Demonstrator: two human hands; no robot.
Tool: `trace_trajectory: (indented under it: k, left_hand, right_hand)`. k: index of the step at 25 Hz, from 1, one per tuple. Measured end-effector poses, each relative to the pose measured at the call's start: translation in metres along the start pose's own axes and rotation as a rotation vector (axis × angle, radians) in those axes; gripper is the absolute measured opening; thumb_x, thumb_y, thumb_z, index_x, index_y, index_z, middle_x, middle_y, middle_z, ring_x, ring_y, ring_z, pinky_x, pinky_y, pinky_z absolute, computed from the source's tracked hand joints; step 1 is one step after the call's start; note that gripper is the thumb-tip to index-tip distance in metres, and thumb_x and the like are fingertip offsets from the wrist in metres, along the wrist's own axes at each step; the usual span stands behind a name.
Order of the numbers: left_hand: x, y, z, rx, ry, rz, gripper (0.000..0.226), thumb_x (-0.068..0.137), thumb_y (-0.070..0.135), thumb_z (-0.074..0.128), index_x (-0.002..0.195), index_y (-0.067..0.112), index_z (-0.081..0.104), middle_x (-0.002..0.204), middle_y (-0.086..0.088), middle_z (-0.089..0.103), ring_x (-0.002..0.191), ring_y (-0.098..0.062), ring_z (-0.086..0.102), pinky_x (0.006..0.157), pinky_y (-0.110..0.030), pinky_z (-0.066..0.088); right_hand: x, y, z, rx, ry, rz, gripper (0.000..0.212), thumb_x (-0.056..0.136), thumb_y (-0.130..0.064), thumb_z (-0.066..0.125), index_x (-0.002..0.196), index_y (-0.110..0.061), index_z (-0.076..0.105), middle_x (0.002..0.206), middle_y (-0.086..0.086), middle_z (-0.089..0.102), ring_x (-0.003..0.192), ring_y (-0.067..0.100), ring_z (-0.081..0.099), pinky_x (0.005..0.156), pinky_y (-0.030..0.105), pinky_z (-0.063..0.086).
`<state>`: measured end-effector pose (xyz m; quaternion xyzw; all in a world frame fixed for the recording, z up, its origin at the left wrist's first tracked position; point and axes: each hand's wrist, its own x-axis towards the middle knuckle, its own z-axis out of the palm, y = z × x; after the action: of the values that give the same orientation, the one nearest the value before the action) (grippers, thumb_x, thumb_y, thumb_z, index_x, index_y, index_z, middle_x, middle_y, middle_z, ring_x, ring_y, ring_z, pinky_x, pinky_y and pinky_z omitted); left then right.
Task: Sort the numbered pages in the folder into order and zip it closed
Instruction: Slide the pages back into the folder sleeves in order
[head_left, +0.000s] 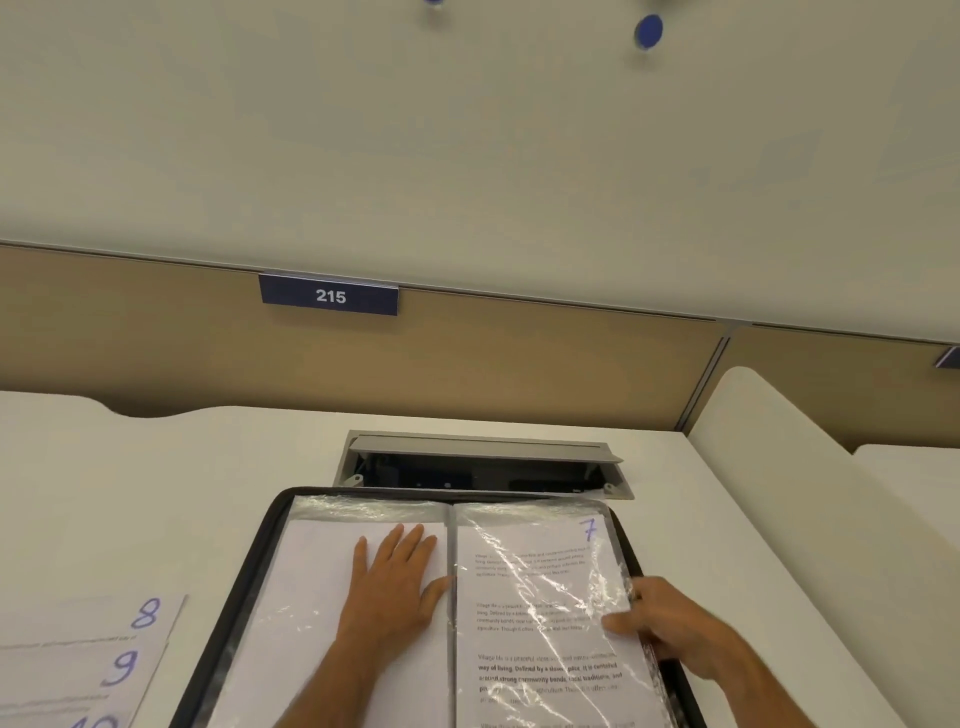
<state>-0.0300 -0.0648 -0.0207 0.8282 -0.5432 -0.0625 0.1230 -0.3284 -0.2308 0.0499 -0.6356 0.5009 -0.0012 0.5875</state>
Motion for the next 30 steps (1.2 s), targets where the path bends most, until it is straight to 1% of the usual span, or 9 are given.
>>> trace_trajectory:
  k: [3, 6, 13, 15, 20, 23, 26, 28, 30]
  left_hand:
    - [-0.008, 0.013, -0.017, -0.067, -0.064, -0.047, 0.070, 0.095, 0.069, 0.020, 0.155, 0.034, 0.027, 0.165, 0.010, 0.020, 0.154, -0.015, 0.010, 0.123, -0.048, 0.002]
    - [-0.018, 0.036, -0.037, -0.262, -0.055, -0.113, 0.066, 0.096, 0.065, 0.043, 0.153, 0.037, 0.028, 0.162, 0.013, 0.026, 0.149, -0.013, 0.024, 0.122, -0.038, 0.019]
    - [-0.035, 0.089, -0.087, -0.809, -0.038, -0.136, 0.061, 0.088, 0.065, 0.059, 0.139, 0.035, 0.045, 0.145, 0.010, 0.051, 0.117, -0.015, 0.060, 0.094, -0.032, 0.054]
    - [-0.040, 0.099, -0.104, -0.944, -0.062, -0.181, 0.063, 0.086, 0.067, 0.060, 0.138, 0.034, 0.045, 0.140, 0.010, 0.050, 0.108, -0.014, 0.061, 0.083, -0.030, 0.057]
    - [-0.057, 0.100, -0.142, -1.246, -0.182, -0.269, 0.054, 0.092, 0.065, 0.052, 0.129, 0.026, 0.055, 0.121, 0.002, 0.064, 0.102, -0.018, 0.067, 0.076, -0.035, 0.063]
    - [-0.065, 0.085, -0.160, -1.301, -0.116, -0.347, 0.037, 0.094, 0.064, 0.051, 0.106, 0.031, 0.061, 0.102, 0.003, 0.068, 0.091, -0.014, 0.067, 0.069, -0.031, 0.057]
    - [-0.066, 0.057, -0.162, -1.257, -0.023, -0.414, 0.023, 0.095, 0.046, 0.063, 0.109, 0.028, 0.060, 0.102, 0.002, 0.065, 0.090, -0.019, 0.065, 0.071, -0.032, 0.059]
    - [-0.067, 0.035, -0.163, -1.201, -0.002, -0.437, 0.021, 0.095, 0.024, 0.066, 0.114, 0.020, 0.059, 0.102, -0.001, 0.064, 0.088, -0.021, 0.066, 0.067, -0.031, 0.060]
    - [-0.066, 0.009, -0.166, -1.119, -0.007, -0.456, 0.018, 0.093, 0.009, 0.063, 0.110, 0.013, 0.063, 0.102, -0.006, 0.066, 0.087, -0.024, 0.067, 0.063, -0.030, 0.060]
  right_hand:
    - [-0.020, 0.001, 0.004, 0.034, 0.005, -0.029, 0.025, 0.084, 0.005, 0.071, 0.108, 0.006, 0.067, 0.092, 0.013, 0.077, 0.082, 0.027, 0.075, 0.071, 0.036, 0.058]
    - [-0.034, -0.013, 0.005, 0.164, 0.037, -0.089, 0.027, 0.082, 0.008, 0.069, 0.108, 0.012, 0.067, 0.105, 0.021, 0.074, 0.095, 0.040, 0.073, 0.088, 0.050, 0.058]
    - [-0.071, -0.077, 0.041, 0.192, 0.107, -0.264, 0.019, 0.088, 0.006, 0.063, 0.106, 0.006, 0.068, 0.105, 0.016, 0.076, 0.093, 0.038, 0.074, 0.086, 0.052, 0.059]
    - [-0.073, -0.095, 0.057, 0.164, 0.129, -0.298, 0.020, 0.087, 0.001, 0.066, 0.107, 0.003, 0.070, 0.104, 0.014, 0.076, 0.091, 0.036, 0.075, 0.087, 0.053, 0.059]
    - [-0.078, -0.131, 0.114, 0.049, 0.152, -0.416, 0.012, 0.089, -0.007, 0.065, 0.096, -0.006, 0.075, 0.092, 0.013, 0.074, 0.083, 0.027, 0.074, 0.080, 0.042, 0.062]
    - [-0.082, -0.143, 0.145, 0.113, 0.015, -0.421, 0.023, 0.086, -0.017, 0.059, 0.098, -0.005, 0.075, 0.083, 0.014, 0.071, 0.071, 0.025, 0.066, 0.068, 0.034, 0.056]
    - [-0.080, -0.146, 0.166, 0.174, -0.059, -0.351, 0.050, 0.075, -0.043, 0.058, 0.108, -0.009, 0.072, 0.085, 0.011, 0.072, 0.073, 0.021, 0.063, 0.070, 0.030, 0.057]
    - [-0.072, -0.142, 0.177, 0.180, -0.072, -0.361, 0.049, 0.074, -0.044, 0.059, 0.111, -0.014, 0.072, 0.084, 0.011, 0.070, 0.071, 0.019, 0.060, 0.066, 0.029, 0.055]
    - [-0.061, -0.133, 0.190, 0.153, 0.017, -0.401, 0.038, 0.081, -0.043, 0.060, 0.109, -0.019, 0.071, 0.086, 0.010, 0.068, 0.070, 0.016, 0.059, 0.063, 0.029, 0.054]
